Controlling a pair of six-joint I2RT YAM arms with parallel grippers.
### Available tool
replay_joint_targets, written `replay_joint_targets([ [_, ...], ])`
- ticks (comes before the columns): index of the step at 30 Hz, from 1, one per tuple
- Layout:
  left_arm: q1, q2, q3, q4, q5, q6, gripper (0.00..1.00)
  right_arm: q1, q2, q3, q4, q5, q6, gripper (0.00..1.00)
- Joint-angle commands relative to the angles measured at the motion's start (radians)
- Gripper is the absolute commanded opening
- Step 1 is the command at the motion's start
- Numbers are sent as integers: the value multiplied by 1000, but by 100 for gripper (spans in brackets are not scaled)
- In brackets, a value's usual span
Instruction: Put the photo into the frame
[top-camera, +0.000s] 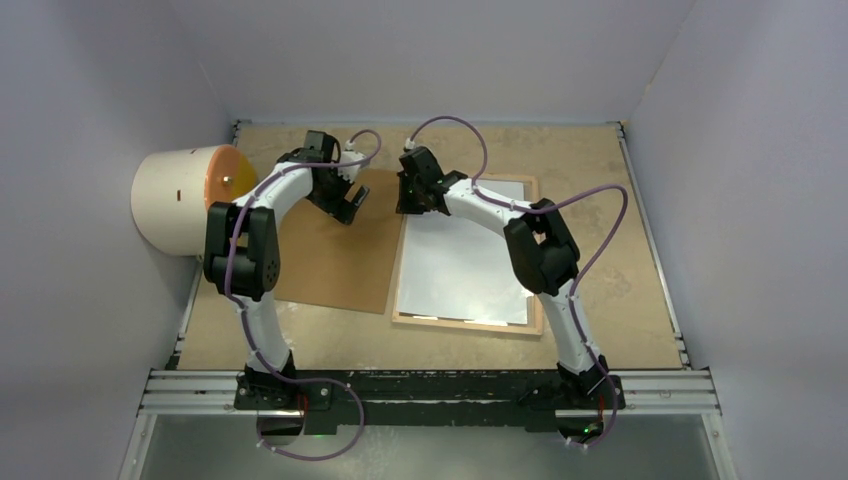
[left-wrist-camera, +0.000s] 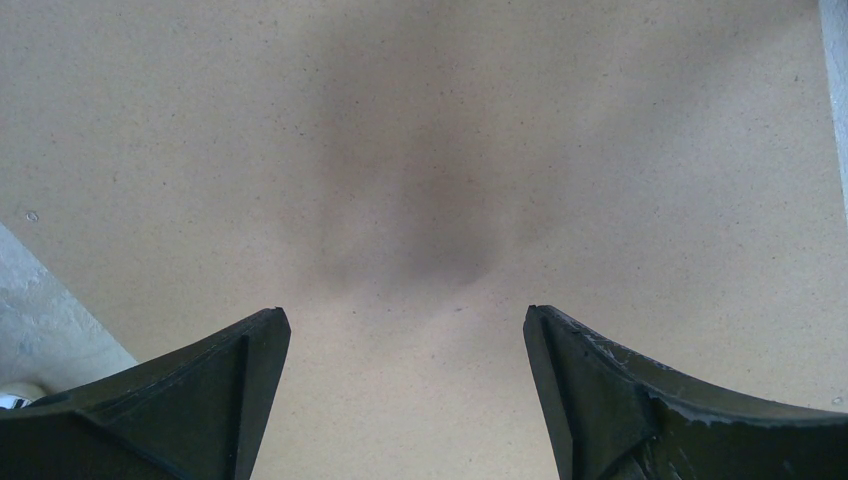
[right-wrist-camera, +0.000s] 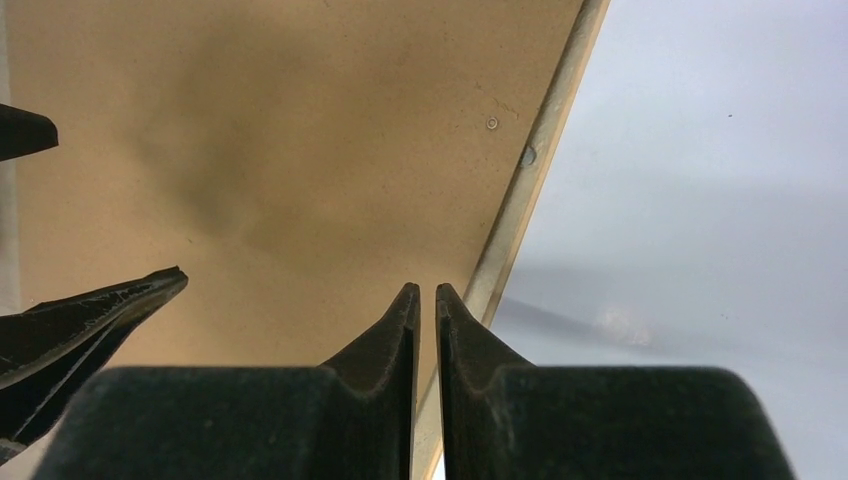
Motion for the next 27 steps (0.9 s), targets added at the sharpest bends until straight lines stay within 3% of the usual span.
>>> replay_joint_targets([
  [1, 5, -48, -7, 25, 27, -8, 93, 1, -30, -15, -14, -21, 1, 12],
  [5, 5, -54, -11, 26, 25, -7, 93, 1, -34, -28, -13, -11, 6, 6],
  [20, 5, -55, -28, 34, 19, -3, 93, -23, -89, -113, 15, -3, 37, 5],
  [27, 5, -49, -26, 34, 19, -2, 93, -46, -134, -186, 89, -68, 83, 5],
])
